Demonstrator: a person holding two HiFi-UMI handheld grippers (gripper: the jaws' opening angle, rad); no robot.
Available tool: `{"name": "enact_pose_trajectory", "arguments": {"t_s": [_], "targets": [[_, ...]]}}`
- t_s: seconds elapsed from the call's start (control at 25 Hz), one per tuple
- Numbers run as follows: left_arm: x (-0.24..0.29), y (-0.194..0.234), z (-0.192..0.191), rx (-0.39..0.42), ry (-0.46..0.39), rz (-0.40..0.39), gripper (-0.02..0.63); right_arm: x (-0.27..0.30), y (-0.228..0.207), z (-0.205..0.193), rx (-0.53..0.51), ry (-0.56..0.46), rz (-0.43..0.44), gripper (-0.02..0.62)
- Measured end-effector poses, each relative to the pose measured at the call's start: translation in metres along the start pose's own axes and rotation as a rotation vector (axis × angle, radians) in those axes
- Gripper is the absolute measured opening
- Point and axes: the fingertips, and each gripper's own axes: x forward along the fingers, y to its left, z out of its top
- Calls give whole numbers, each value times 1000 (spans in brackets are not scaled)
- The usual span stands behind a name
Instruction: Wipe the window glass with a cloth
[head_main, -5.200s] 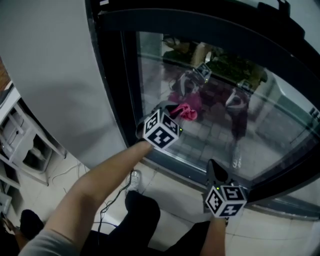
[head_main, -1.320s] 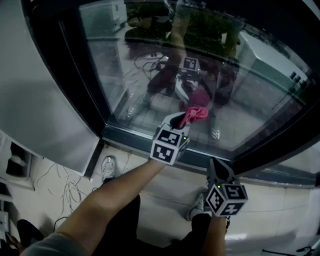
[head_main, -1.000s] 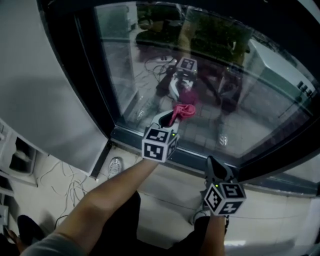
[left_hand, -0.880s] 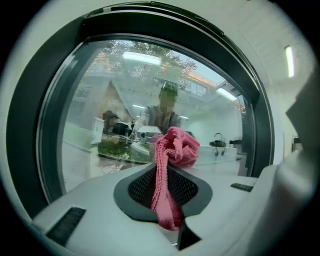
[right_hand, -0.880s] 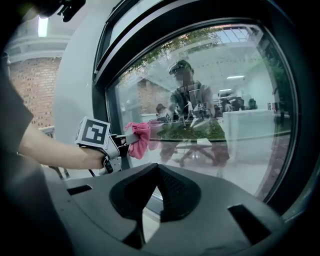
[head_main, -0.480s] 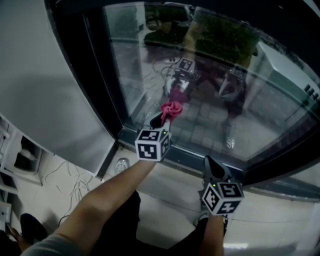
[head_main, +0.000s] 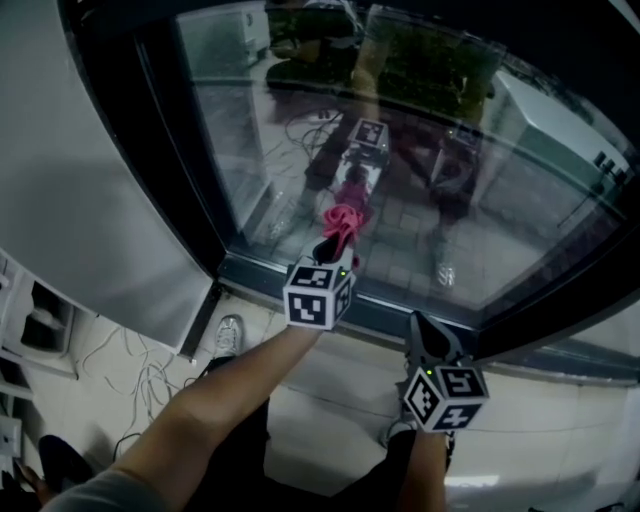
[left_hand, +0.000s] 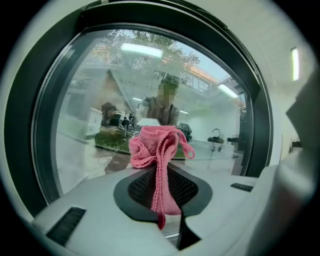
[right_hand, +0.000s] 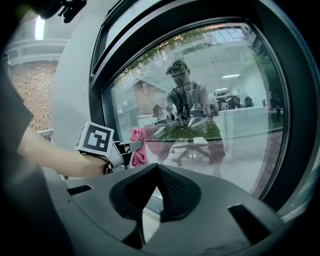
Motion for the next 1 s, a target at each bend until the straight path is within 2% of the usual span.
{"name": "enact_pose_trajectory", "arguments": {"t_s": [0.2, 0.4, 0.64, 0.8, 1.0], "targets": [[8, -29, -6, -12, 18, -51, 43, -19, -14, 1, 9, -6, -39, 0], [18, -78, -13, -10, 37, -143, 43, -39, -34, 2, 18, -18, -79, 0], [29, -127, -15, -30, 58, -209, 42, -68, -57, -1, 29, -21, -126, 0], [24, -168, -14, 44, 62, -319, 41, -86, -63, 9, 15, -34, -143, 0], [-9, -203, 16, 128, 8, -435, 41, -103, -58, 36, -5, -81, -132, 0]]}}
